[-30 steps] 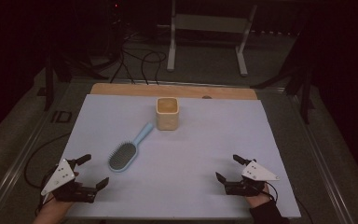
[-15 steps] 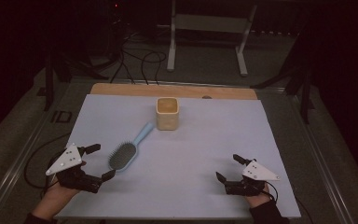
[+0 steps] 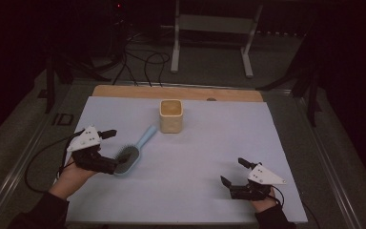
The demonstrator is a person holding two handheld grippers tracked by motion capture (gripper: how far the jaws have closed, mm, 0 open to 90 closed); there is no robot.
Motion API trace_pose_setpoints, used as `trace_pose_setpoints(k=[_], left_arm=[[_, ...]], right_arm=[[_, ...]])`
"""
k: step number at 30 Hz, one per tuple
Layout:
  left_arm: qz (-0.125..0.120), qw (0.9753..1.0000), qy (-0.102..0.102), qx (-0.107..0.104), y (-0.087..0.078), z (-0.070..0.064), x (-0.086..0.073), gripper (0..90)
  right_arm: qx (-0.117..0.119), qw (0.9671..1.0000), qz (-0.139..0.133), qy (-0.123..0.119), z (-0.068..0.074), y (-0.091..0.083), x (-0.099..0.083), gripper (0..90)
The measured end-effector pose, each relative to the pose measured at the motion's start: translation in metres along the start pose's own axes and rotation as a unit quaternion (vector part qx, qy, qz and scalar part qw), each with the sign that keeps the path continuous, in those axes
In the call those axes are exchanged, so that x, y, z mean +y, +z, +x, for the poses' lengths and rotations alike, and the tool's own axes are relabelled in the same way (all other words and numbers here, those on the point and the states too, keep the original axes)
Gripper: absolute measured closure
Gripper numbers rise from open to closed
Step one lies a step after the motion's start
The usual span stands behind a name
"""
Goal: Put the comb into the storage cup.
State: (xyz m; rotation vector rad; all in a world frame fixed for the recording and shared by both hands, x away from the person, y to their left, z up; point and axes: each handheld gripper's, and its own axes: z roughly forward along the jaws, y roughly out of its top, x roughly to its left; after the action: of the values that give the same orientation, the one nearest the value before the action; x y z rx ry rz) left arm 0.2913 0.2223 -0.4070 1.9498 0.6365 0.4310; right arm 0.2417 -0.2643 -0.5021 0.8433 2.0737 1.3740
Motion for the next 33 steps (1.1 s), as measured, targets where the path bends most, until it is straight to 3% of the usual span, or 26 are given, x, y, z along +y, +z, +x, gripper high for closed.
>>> trace_pose_setpoints(k=[9, 15, 20, 22, 26, 29, 32, 33], left_arm=[[0.026, 0.9996, 0.008, -0.001, 0.029, 0.011, 0.011, 15.4], [0.037, 0.9993, 0.007, -0.001, 0.047, 0.019, 0.013, 30.4], [0.059, 0.9982, 0.007, 0.004, 0.063, 0.025, 0.014, 35.8], [0.066, 0.9978, 0.003, 0.003, 0.07, 0.029, 0.014, 43.8], [0.088, 0.996, 0.007, -0.005, 0.085, 0.034, 0.013, 57.3], [0.117, 0.993, 0.018, -0.003, 0.099, 0.036, 0.011, 66.3], [0.127, 0.9917, 0.013, -0.008, 0.107, 0.039, 0.01, 73.4], [0.141, 0.9899, 0.013, -0.01, 0.116, 0.042, 0.007, 73.4]], right_arm=[[0.002, 1.0, -0.002, 0.004, -0.001, 0.0, 0.0, 9.7], [0.003, 1.0, -0.001, 0.004, -0.001, 0.0, 0.0, 9.7], [0.005, 1.0, -0.001, 0.005, -0.001, 0.001, 0.0, 9.7], [0.005, 1.0, -0.001, 0.004, 0.0, 0.001, 0.0, 9.7], [0.005, 1.0, 0.001, 0.007, -0.001, 0.001, 0.0, 9.7], [0.005, 1.0, 0.0, 0.008, -0.001, 0.001, 0.0, 9.7], [0.009, 0.9999, 0.0, 0.008, -0.001, 0.002, -0.001, 9.7], [0.009, 0.9999, 0.0, 0.006, -0.001, 0.002, -0.001, 9.7]])
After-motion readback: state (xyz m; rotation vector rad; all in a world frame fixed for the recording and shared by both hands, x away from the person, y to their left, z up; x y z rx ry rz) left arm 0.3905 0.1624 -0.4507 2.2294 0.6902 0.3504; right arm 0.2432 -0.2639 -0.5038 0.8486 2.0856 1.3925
